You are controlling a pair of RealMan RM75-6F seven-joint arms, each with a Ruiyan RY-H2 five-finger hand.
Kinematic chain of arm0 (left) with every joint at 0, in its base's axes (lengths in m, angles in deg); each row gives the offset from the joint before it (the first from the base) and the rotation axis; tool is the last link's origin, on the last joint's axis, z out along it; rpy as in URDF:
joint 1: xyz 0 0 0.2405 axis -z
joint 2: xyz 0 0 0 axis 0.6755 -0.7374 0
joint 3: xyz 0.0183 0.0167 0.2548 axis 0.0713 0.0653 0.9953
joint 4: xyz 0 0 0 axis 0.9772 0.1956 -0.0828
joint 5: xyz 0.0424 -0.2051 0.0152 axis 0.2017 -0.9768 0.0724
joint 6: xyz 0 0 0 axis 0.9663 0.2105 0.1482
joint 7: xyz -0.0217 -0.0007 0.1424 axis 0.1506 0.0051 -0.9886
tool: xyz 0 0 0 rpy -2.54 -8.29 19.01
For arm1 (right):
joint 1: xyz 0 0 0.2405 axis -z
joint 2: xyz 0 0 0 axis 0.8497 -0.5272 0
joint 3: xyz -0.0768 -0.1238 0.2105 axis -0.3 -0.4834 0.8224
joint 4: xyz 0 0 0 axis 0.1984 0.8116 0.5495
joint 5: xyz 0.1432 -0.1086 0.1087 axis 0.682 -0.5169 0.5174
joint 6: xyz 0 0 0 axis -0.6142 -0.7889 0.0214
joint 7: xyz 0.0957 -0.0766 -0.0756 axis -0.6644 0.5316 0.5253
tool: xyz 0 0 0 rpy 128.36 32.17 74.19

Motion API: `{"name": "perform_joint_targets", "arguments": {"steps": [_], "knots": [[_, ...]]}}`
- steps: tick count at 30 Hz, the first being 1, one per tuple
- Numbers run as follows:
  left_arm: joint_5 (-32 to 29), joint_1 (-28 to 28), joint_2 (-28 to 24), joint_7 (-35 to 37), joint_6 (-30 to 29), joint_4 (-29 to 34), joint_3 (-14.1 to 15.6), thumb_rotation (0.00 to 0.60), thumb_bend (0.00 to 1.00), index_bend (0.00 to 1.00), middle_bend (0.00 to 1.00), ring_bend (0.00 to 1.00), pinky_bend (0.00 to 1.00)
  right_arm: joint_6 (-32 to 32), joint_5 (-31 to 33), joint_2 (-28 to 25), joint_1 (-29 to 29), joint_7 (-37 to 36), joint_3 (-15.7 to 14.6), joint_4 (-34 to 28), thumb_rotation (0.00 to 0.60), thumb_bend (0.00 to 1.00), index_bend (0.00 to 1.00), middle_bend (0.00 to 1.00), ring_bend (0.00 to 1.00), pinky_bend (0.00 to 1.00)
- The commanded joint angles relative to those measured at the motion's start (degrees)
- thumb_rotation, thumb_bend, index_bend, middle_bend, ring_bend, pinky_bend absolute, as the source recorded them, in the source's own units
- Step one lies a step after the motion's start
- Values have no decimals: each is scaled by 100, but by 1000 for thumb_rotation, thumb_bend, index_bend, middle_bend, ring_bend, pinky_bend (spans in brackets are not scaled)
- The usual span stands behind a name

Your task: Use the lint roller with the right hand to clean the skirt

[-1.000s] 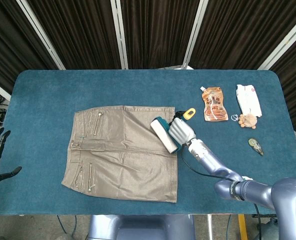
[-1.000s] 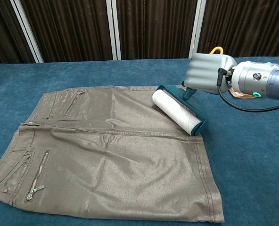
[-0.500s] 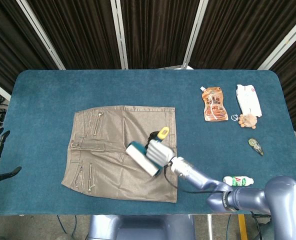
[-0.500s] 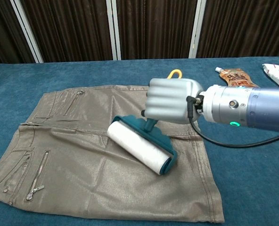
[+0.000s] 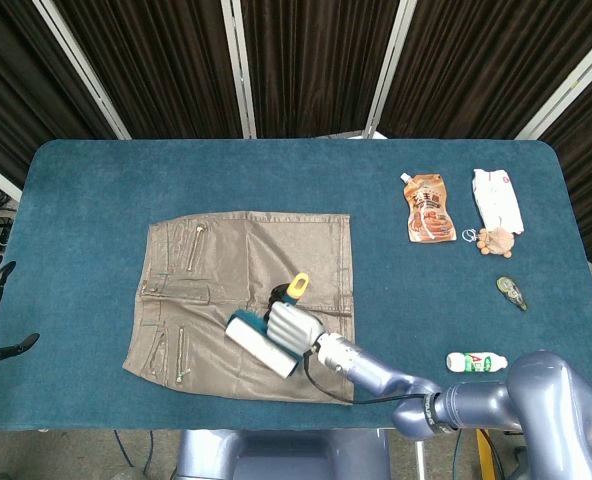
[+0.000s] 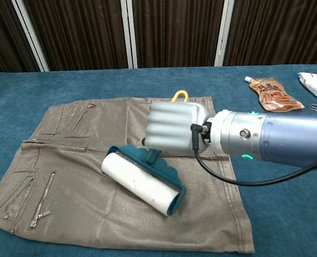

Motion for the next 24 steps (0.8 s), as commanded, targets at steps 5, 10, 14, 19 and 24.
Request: {"name": "perform_joint_targets", "arguments": {"steps": [5, 10, 14, 19, 24], "knots": [[33, 12, 41, -78, 8, 4, 21, 600, 0, 0, 0, 0, 0, -168, 247, -351, 276, -218, -122, 523, 600, 960, 471, 533, 416, 441], [52, 26, 59, -137, 25, 17, 35, 600, 0, 0, 0, 0, 0, -238, 394, -643, 552, -588, -230, 973, 600, 961, 471, 533, 416, 440], [69, 50, 77, -218, 27, 48, 27, 600, 0, 0, 0, 0, 0, -185, 724, -769, 903, -970, -338, 1559, 600, 960, 471, 533, 416, 440], [71, 52, 72, -259, 11, 88, 21, 600, 0, 0, 0, 0, 0, -180, 828, -813, 1149, -1428, -332, 1839, 600, 961, 471, 533, 417, 440], [79, 53, 74, -273, 15, 99, 32, 600, 0, 0, 0, 0, 0, -103, 1052, -862, 1310, -1661, -282, 1879, 600, 958, 468, 533, 416, 440]]}}
